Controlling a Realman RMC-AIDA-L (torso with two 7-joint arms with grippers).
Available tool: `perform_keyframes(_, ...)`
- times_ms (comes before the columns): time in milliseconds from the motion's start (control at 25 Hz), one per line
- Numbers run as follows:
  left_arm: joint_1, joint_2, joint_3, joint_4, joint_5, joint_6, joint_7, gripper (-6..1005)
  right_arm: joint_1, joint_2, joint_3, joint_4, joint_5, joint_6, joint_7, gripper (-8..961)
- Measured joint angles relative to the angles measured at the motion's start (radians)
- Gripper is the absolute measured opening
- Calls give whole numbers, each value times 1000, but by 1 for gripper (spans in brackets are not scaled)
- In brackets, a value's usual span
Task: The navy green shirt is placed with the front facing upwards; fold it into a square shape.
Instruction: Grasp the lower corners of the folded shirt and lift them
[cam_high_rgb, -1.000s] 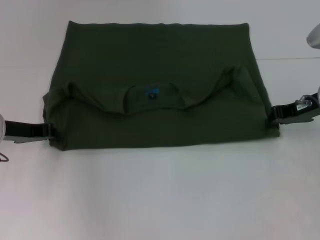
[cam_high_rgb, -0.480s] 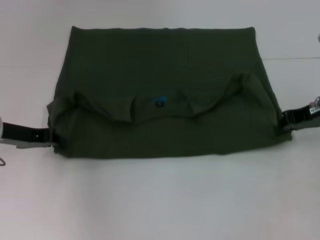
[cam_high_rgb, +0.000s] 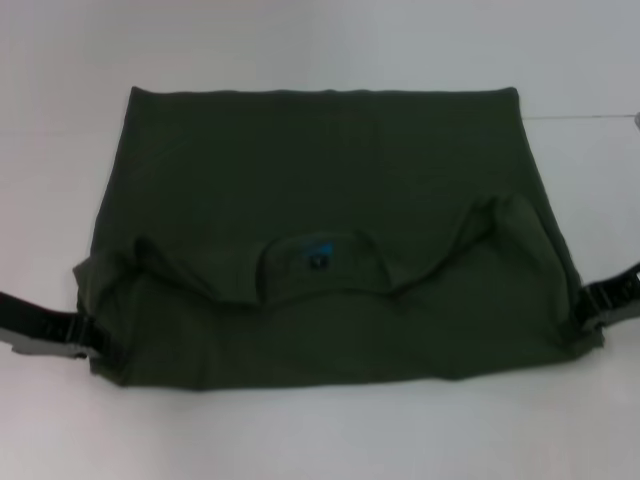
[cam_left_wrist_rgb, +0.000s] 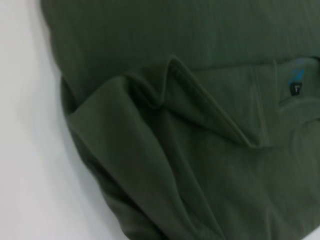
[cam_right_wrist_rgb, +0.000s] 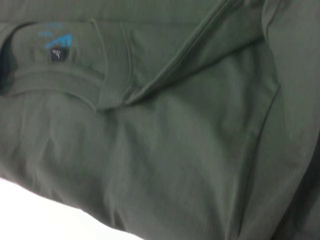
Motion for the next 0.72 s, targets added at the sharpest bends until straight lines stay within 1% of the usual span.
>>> perform_keyframes(40,-5,4,0,4,15,41,1,50,0,0,0,0,-7,-16,-4,35)
perform_keyframes(80,-5,4,0,4,15,41,1,50,0,-1,0,0,-17,-32,-9,35)
perform_keyframes(280,-29,18,4,6,50,144,6,51,0,-1,-1,-2,-42,-91,-32,35)
perform_keyframes(360,-37,20,11,7,56,172,6,51,0,-1,-2,-2,-48,-112,-41,35)
perform_keyframes(520,-41,21,18,7,57,186,6,52,-1,-1,6,-2,-55,-141,-63,35)
perform_keyframes(640,-41,22,9,7,55,182,6,52,-2,-1,43,-2,-50,-155,-87,35)
perform_keyframes(680,-41,23,5,7,52,182,7,53,-3,-1,64,-2,-50,-159,-96,35)
perform_keyframes(720,-42,23,0,8,50,182,8,53,-3,-4,111,-2,-49,-167,-113,34)
